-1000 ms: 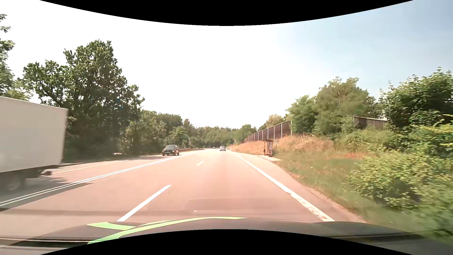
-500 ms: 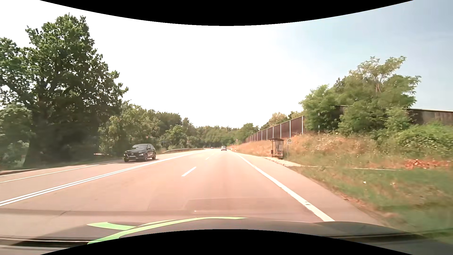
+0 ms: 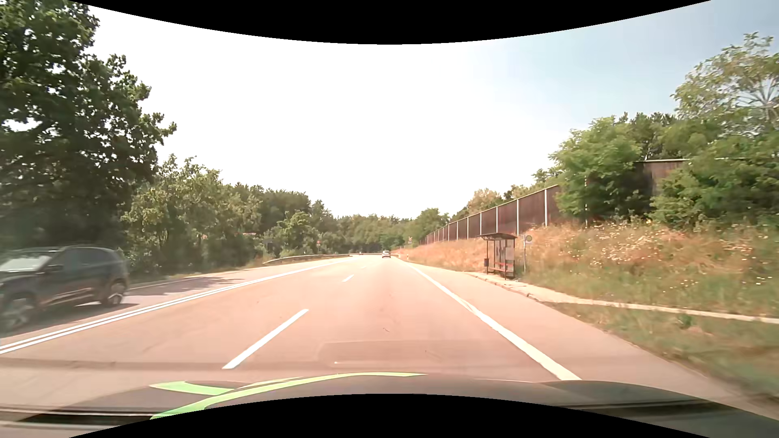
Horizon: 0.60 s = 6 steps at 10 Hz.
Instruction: Follow the waypoints while adhering to traffic rules and regulations
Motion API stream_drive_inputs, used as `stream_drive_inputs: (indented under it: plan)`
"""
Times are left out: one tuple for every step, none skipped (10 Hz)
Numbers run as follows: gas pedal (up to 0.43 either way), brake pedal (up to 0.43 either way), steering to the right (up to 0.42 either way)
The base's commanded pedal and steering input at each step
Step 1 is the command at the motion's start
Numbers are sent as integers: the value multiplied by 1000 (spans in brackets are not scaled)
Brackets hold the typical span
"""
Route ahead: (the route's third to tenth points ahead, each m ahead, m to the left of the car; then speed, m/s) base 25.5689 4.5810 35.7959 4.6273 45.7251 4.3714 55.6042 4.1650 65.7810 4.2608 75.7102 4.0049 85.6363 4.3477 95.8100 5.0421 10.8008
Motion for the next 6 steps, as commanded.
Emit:
stream_drive_inputs:
  plan:
    - [39, 0, -1]
    - [39, 0, -1]
    - [39, 0, -1]
    - [39, 0, 0]
    - [47, 0, -1]
    - [47, 0, -1]
